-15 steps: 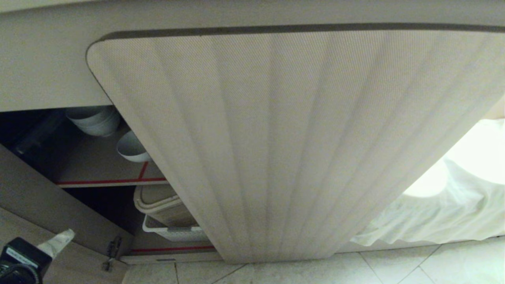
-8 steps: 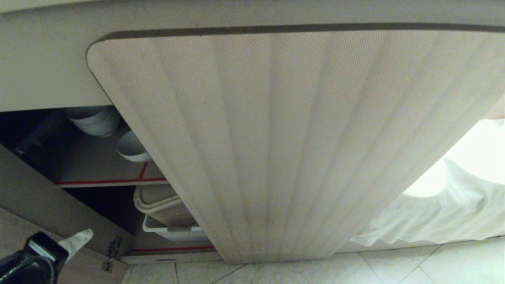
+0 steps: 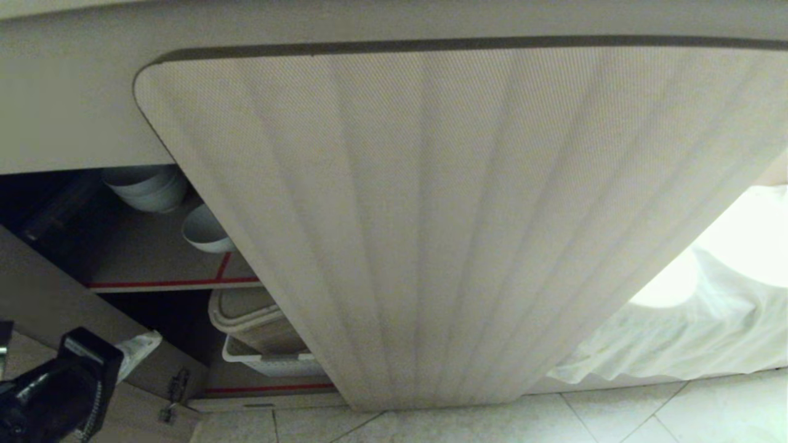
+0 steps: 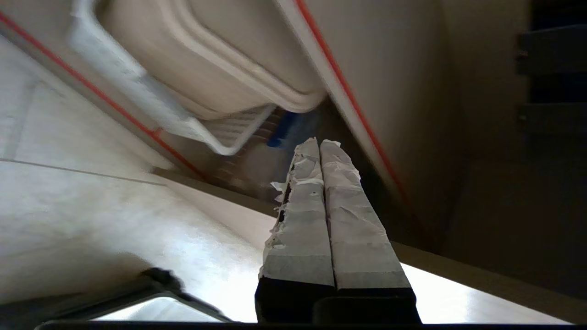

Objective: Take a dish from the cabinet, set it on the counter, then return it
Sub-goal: Take the bowl from the cabinet

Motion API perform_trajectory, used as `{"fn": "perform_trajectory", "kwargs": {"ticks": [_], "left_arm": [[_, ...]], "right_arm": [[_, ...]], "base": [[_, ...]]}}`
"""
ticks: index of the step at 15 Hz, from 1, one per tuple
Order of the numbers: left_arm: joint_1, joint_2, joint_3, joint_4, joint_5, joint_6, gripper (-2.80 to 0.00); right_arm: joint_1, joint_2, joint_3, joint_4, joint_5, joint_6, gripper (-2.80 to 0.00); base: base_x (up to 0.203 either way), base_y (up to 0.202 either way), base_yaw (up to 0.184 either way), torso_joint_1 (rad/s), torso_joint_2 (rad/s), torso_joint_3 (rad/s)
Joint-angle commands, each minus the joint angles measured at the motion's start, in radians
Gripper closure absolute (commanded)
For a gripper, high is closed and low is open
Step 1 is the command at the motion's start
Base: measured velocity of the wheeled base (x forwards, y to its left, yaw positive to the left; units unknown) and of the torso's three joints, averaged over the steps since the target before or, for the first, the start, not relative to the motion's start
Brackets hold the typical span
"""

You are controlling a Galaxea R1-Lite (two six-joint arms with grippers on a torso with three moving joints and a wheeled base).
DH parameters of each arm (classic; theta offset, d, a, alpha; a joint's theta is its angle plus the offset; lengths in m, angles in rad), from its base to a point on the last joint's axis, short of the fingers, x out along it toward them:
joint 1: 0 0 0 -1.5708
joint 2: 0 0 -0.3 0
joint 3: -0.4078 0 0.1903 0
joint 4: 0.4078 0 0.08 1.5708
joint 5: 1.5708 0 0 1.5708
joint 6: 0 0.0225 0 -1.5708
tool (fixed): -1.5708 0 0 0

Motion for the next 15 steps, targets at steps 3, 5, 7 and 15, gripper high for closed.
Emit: {"fn": "perform_trajectory", "kwargs": {"ticks": [3,5,7,15], "left_arm": [[0.001,-0.011,-0.001,-0.037,-0.029,-0.026,0.00],[0.001,-0.011,-0.003,-0.042,-0.043,-0.019,0.00],[0.007,-0.008,0.000,-0.042,-0.052,-0.021,0.00],[0.209,0.083,-0.008,-0.137,-0.227,-0.027,0.00]], "right_arm": [[0.000,0.000,0.000,0.000,0.000,0.000,0.00],[0.000,0.000,0.000,0.000,0.001,0.000,0.00],[0.000,0.000,0.000,0.000,0.001,0.000,0.00],[0.000,0.000,0.000,0.000,0.000,0.000,0.00]], "base": [[0.000,0.000,0.000,0.000,0.00,0.000],[0.000,0.000,0.000,0.000,0.00,0.000],[0.000,0.000,0.000,0.000,0.00,0.000],[0.000,0.000,0.000,0.000,0.00,0.000]]}}
